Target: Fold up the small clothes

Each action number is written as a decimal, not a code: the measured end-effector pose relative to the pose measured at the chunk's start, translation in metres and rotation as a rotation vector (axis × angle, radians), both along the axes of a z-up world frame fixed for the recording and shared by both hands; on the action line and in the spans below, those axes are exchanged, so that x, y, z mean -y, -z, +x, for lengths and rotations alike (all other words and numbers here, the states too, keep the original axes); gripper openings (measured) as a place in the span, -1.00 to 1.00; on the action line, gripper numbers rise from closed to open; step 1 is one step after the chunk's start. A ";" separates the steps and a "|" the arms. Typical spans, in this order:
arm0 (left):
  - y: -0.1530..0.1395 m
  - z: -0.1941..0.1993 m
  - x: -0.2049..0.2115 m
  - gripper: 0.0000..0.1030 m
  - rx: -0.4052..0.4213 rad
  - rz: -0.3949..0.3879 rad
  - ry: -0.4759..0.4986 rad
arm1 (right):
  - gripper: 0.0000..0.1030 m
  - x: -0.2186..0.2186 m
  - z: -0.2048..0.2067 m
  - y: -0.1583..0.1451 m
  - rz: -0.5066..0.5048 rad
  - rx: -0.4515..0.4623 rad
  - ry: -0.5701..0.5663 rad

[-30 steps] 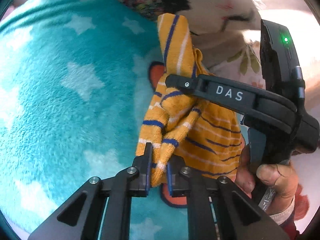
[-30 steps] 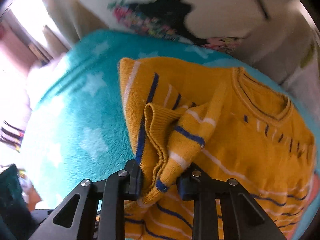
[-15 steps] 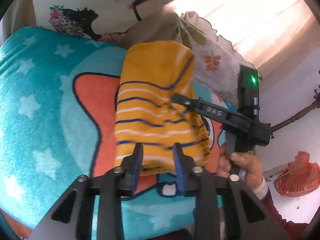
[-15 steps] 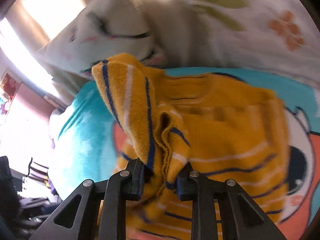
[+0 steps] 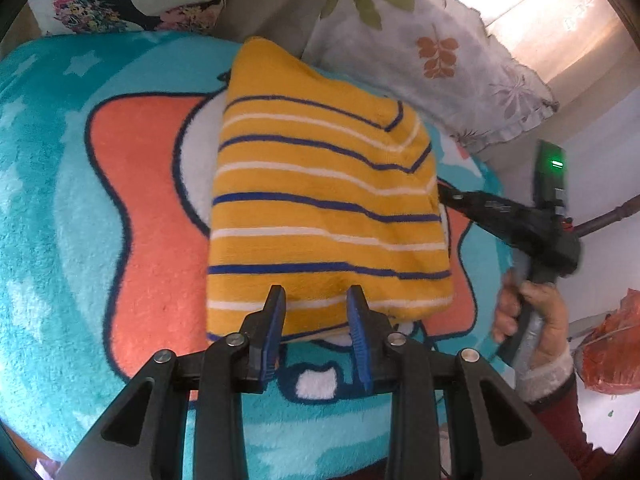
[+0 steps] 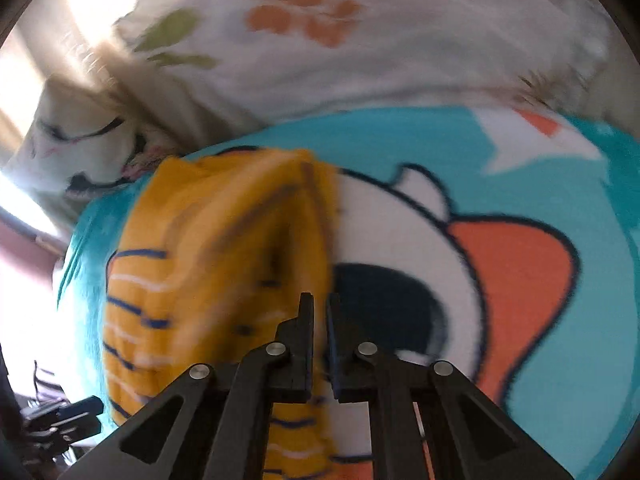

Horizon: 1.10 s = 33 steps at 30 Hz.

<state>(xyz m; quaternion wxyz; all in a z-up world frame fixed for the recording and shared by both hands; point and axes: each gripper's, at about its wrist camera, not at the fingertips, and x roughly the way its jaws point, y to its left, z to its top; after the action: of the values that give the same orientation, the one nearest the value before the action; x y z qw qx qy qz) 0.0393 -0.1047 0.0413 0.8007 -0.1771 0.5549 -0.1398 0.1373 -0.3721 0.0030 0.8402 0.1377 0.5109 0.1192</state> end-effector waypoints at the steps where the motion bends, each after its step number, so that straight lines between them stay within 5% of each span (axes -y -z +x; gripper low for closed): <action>1: -0.001 0.001 0.003 -0.41 0.005 0.002 0.000 | -0.82 0.013 -0.002 -0.001 0.058 0.004 0.015; 2: -0.002 0.001 0.006 -0.36 0.008 0.005 0.000 | -0.81 0.020 -0.004 -0.005 0.104 0.015 0.020; 4: 0.000 0.003 0.010 -0.28 0.009 0.010 -0.003 | -0.49 0.030 -0.010 -0.016 0.211 0.041 0.010; 6: 0.000 0.007 0.013 -0.23 0.010 0.030 -0.007 | 0.21 0.033 -0.013 -0.020 0.293 0.054 -0.011; 7: -0.001 0.008 0.015 -0.20 0.016 0.048 -0.010 | 0.23 0.026 -0.016 -0.019 0.341 0.053 -0.031; 13: -0.017 0.010 0.023 0.03 0.091 0.184 -0.024 | 0.20 -0.039 -0.008 0.010 0.378 -0.019 -0.137; 15: -0.021 0.010 0.025 0.10 0.105 0.237 -0.034 | -0.55 -0.055 -0.002 0.017 0.380 -0.026 -0.162; 20: -0.028 0.011 0.027 0.23 0.121 0.348 -0.054 | -0.59 -0.041 -0.001 0.007 0.456 0.004 -0.165; 23: -0.028 0.014 0.029 0.36 0.135 0.375 -0.056 | -0.60 -0.021 -0.010 -0.004 0.398 0.047 -0.138; 26: -0.017 0.021 0.032 0.37 0.111 0.376 -0.045 | -0.60 -0.005 -0.011 0.005 0.307 0.037 -0.095; 33: 0.033 0.036 0.038 0.38 -0.025 0.355 -0.027 | -0.42 -0.001 -0.009 0.032 0.267 0.017 -0.065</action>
<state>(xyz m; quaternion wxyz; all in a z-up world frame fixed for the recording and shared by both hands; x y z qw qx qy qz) 0.0752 -0.1424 0.0081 0.8144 -0.0418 0.5782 -0.0267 0.1279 -0.3712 -0.0293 0.8144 0.2308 0.4874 0.2144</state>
